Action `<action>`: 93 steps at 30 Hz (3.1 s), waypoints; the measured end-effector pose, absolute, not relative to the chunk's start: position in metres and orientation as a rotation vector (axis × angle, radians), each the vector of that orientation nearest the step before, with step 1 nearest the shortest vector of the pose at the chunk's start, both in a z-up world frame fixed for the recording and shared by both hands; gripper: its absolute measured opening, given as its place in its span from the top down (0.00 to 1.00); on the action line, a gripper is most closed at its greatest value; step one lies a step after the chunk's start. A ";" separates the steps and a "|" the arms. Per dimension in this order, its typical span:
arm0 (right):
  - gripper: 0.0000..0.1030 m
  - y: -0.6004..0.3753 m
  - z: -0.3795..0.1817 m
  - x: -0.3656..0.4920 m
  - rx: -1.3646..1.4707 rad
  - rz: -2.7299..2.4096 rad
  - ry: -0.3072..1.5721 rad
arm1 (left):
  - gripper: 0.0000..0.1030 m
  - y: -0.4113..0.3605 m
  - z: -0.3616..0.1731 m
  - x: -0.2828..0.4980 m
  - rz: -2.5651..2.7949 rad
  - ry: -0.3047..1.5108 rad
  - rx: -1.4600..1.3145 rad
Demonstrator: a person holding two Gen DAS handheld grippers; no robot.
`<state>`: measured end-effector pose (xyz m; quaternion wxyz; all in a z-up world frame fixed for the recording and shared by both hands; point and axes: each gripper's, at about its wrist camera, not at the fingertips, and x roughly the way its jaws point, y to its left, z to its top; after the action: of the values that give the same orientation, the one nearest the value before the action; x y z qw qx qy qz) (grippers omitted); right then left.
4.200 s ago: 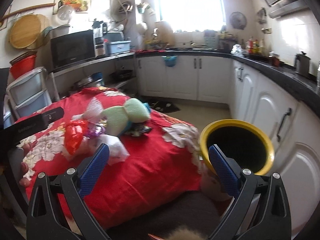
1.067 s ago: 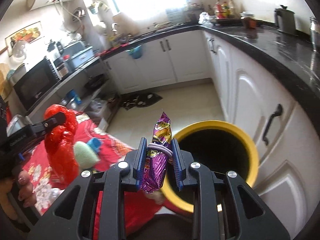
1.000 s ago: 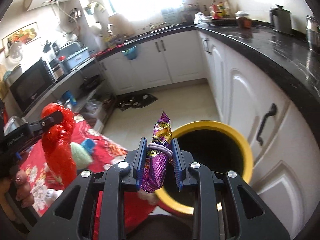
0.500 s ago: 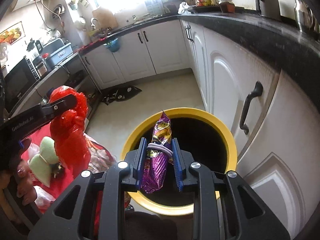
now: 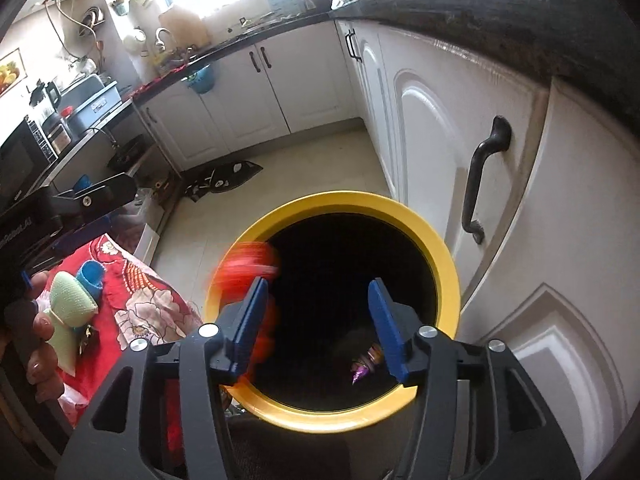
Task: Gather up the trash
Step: 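Open the right tool over the bin while the left tool drops the red bag in, then move both open tools back over the trash on the bedspread, then grasp the tied white plastic bag with the left tool while the right tool grasps the green mesh pad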
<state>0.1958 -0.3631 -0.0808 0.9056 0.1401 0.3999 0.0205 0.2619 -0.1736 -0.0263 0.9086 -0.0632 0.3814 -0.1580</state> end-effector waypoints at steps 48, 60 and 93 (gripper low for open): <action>0.27 -0.162 0.018 0.146 0.130 0.436 0.665 | 0.11 0.056 0.047 0.134 0.123 0.499 -0.199; 0.26 -0.100 0.005 0.151 0.066 0.524 0.720 | 0.11 0.119 0.027 0.128 0.241 0.560 -0.170; 0.28 -0.058 -0.081 0.243 0.367 0.424 1.101 | 0.63 0.240 -0.092 0.179 0.243 0.900 -0.552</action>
<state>0.2427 -0.0579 -0.0810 0.8151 0.1720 0.5163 0.1986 0.1786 0.2398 -0.0921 0.8568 -0.2625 0.4284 0.1157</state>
